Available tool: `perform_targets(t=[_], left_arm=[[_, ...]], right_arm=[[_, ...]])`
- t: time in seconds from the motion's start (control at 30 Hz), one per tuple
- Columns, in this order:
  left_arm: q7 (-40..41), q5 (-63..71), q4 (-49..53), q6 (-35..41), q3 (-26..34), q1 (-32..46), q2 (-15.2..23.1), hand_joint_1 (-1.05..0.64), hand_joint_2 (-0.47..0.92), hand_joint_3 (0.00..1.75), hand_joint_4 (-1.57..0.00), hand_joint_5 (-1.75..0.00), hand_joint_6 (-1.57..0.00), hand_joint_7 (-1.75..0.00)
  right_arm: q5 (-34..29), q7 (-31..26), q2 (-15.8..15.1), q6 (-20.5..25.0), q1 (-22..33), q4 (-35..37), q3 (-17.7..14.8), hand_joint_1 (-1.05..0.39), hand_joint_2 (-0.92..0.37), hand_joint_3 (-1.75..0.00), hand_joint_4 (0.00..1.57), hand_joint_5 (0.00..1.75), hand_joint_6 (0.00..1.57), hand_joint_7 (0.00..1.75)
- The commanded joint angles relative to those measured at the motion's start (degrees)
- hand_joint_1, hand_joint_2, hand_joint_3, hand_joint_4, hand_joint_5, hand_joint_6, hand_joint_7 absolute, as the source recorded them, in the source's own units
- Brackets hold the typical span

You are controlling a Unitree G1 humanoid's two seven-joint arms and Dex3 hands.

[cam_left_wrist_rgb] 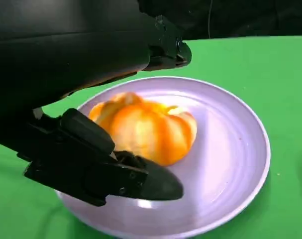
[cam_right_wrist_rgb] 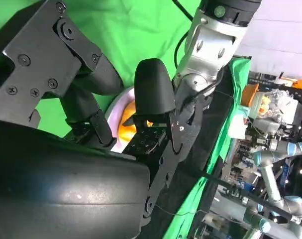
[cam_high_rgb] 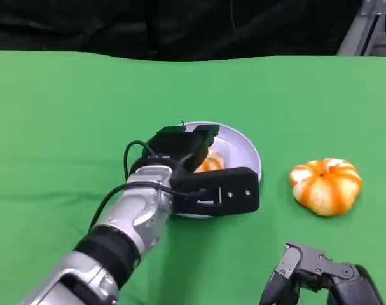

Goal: Grasp the bread from the table and place it into the plate.

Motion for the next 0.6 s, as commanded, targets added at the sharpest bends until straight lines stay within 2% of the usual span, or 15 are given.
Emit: perform_targets(t=[0.03,0.2,0.33,0.43,0.47,0.5,0.57,0.6], left_arm=[[-5.94,-2.82,-7.32,0.25,1.53,2.85,3.75,-0.87,0.92,0.46,0.0,0.0,-0.05,-0.03],[-17.01,-7.93,-21.75,2.72,4.75,8.64,9.25,-0.84,0.92,0.41,0.0,0.0,-0.06,-0.03],[-20.83,-10.8,-33.43,3.99,7.92,14.15,12.79,-0.83,0.92,0.37,-0.04,-0.02,-0.09,-0.04],[-21.23,-14.38,-41.37,4.92,11.93,18.79,13.67,-0.74,0.92,0.31,-0.14,-0.09,-0.17,-0.08],[-20.36,-16.41,-44.21,4.35,14.12,21.26,13.6,-0.64,0.92,0.27,-0.34,-0.21,-0.28,-0.13],[-19.38,-17.98,-46.63,3.57,15.93,23.52,13.56,-0.59,0.92,0.26,-0.45,-0.28,-0.34,-0.16],[-17.82,-19.96,-49.61,1.86,18.16,26.64,13.43,-0.48,0.92,0.23,-0.57,-0.42,-0.46,-0.2],[-16.74,-21.52,-51.96,0.93,19.94,29.08,13.05,-0.46,0.92,0.23,-0.59,-0.47,-0.49,-0.21]], right_arm=[[0.5,-0.06,-0.08,-0.36,-0.12,0.19,-0.22,-0.02,-0.2,-1.61,0.8,1.75,0.82,1.43],[0.39,-0.08,-0.22,-0.53,-0.31,0.33,-0.45,-0.01,-0.2,-1.61,0.8,1.75,0.81,1.43],[0.44,-0.09,-0.27,-0.48,-0.29,0.25,-0.62,0.0,-0.2,-1.61,0.8,1.75,0.81,1.43],[0.24,-0.13,-0.21,-0.21,-0.44,0.18,-0.7,-0.01,-0.19,-1.62,0.81,1.75,0.81,1.43],[0.34,-0.07,-0.16,-0.17,-0.54,0.27,-0.65,-0.01,-0.19,-1.62,0.81,1.75,0.81,1.43],[0.43,-0.04,-0.07,-0.08,-0.65,0.36,-0.57,-0.01,-0.19,-1.62,0.81,1.75,0.81,1.43],[0.42,-0.04,0.09,0.18,-0.75,0.4,-0.43,-0.01,-0.19,-1.62,0.81,1.75,0.81,1.43],[0.32,-0.12,0.27,0.47,-0.88,0.36,-0.37,-0.01,-0.19,-1.62,0.81,1.75,0.81,1.43]])
